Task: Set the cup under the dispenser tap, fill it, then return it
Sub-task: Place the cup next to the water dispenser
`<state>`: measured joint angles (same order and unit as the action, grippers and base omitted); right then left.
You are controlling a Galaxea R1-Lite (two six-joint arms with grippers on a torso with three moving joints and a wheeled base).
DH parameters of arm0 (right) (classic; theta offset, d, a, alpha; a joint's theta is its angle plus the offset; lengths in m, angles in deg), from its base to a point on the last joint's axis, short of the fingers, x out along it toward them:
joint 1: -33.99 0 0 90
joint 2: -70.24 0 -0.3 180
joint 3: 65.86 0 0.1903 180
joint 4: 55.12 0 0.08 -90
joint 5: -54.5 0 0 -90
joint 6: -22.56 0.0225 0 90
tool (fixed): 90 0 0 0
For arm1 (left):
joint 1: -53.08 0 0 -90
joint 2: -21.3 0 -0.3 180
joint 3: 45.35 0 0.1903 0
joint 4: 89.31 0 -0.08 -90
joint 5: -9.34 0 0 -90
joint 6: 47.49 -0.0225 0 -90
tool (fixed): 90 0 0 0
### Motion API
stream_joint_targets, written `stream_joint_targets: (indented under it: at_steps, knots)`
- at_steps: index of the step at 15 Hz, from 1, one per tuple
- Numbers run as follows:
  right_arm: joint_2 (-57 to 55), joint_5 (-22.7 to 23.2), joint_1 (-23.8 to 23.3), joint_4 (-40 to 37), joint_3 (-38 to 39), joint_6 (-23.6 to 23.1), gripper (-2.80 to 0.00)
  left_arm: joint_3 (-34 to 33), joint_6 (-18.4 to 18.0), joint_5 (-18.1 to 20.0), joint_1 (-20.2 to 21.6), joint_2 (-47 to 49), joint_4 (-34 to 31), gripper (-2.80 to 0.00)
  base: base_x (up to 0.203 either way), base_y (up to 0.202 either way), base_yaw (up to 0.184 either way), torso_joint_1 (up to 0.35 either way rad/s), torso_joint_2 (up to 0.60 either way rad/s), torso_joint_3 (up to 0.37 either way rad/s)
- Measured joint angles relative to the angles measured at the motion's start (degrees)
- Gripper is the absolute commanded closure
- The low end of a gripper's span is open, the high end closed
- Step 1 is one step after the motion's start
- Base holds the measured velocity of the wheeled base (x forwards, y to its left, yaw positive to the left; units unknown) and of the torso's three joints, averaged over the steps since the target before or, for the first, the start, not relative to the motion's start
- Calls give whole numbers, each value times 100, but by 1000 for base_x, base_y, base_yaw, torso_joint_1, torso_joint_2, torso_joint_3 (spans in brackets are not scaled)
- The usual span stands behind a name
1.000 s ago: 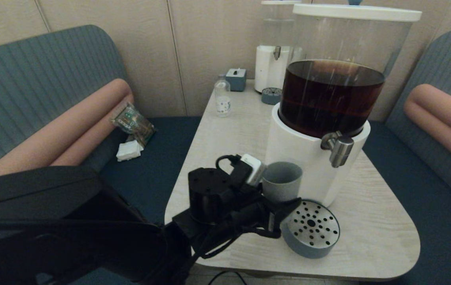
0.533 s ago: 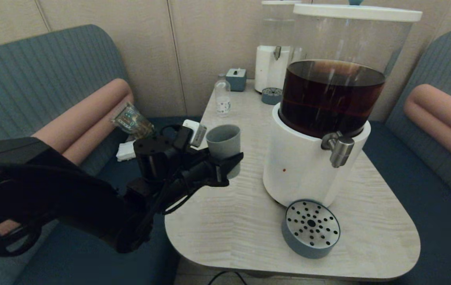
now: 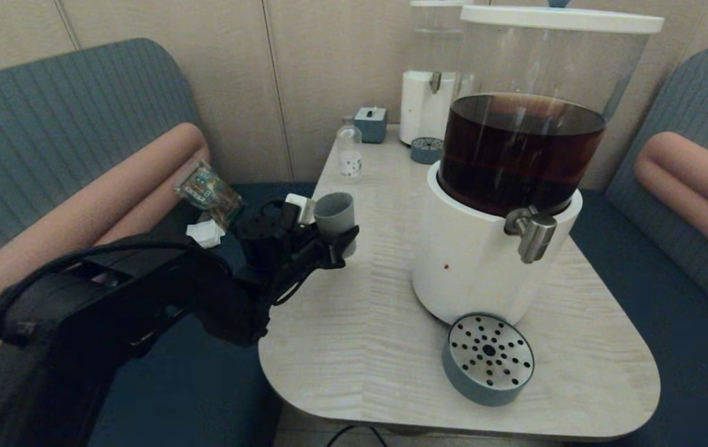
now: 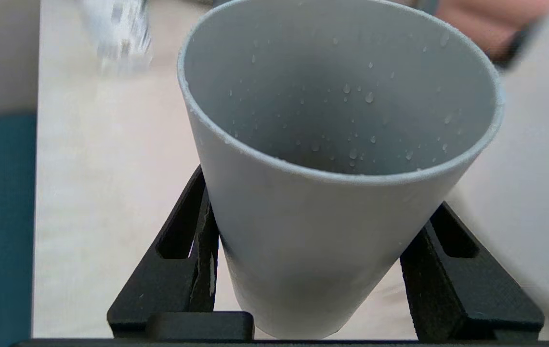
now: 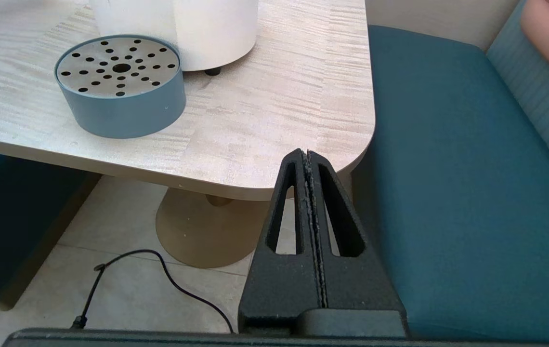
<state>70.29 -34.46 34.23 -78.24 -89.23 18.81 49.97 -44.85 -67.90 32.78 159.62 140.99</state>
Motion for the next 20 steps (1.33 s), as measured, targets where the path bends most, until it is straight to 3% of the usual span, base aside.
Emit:
stream_joint_targets:
  at_steps: [4,9,10,16,20]
  knots:
    - [0,0,0,-2,0,1,0,528,-25,32,107,739,98,0,0,0,0,0,0,0]
    - [0,0,0,-2,0,1,0,606,-27,80,148,985,174,0,0,0,0,0,0,0]
    - [0,0,0,-1,0,1,0,605,-27,80,148,996,158,-280,0,0,0,0,0,0]
    - [0,1,0,1,0,1,0,553,-16,150,129,924,216,-280,0,0,0,0,0,0]
    - [0,-2,0,2,0,1,0,151,-19,149,122,590,229,-280,0,0,0,0,0,0]
